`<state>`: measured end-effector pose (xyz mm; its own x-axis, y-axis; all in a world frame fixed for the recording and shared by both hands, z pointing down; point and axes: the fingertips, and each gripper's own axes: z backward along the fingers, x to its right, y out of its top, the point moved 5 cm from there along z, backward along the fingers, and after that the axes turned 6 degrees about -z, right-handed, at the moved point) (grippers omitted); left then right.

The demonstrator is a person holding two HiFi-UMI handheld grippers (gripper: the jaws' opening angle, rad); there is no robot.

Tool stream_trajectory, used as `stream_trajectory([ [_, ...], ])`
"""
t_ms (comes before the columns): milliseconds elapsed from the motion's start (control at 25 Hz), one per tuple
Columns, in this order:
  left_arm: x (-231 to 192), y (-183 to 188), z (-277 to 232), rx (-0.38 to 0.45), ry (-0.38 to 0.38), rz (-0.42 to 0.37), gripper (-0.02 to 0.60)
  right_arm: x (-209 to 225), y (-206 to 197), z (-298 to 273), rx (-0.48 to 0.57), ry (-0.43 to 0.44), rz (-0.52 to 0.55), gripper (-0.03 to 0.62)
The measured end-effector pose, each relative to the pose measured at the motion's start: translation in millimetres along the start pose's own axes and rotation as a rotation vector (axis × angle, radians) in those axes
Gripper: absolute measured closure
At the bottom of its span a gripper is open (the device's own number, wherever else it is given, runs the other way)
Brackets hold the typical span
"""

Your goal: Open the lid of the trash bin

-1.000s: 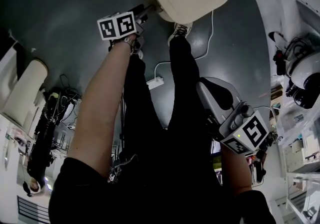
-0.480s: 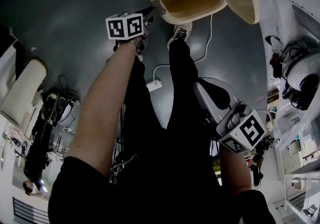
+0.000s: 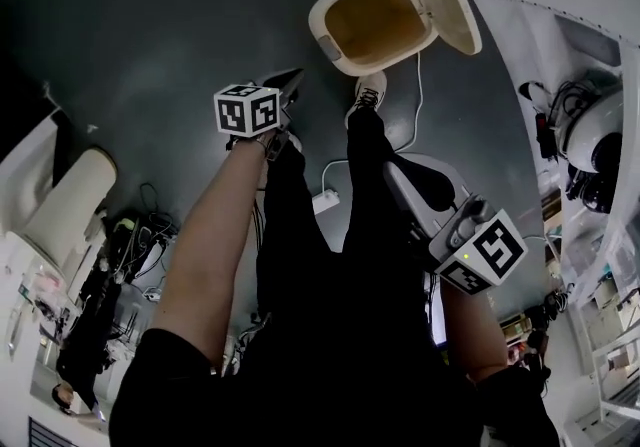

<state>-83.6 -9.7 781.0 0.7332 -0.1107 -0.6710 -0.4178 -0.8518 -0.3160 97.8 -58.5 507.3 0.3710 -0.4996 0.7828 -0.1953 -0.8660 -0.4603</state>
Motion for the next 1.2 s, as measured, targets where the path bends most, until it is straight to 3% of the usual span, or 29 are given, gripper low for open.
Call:
stream_trajectory([
  [200, 38.5, 27.3, 58.4, 0.086, -0.060, -0.053, 0.580, -40.5, 11.8, 1.1, 0.046, -0.013, 0.056, 0.588],
  [320, 69.8, 50.6, 94.8, 0.135, -0.113, -0.127, 0.580, -65.6, 18.3, 3.7, 0.079, -0.030, 0.097, 0.586],
  [600, 165.2, 91.4, 197.3, 0.226, -0.262, -0.400, 0.580, -135.3, 28.7, 19.1, 0.192, -0.065, 0.190, 0.586],
  [840, 248.1, 100.9, 282.6, 0.272, -0.422, -0.661, 0.578, -185.7, 34.3, 40.3, 0.287, -0.094, 0.268, 0.587],
  [1200, 333.2, 73.8, 371.2, 0.338, -0.599, -0.738, 0.578, -252.6, 28.7, 68.8, 0.427, -0.051, 0.305, 0.586],
])
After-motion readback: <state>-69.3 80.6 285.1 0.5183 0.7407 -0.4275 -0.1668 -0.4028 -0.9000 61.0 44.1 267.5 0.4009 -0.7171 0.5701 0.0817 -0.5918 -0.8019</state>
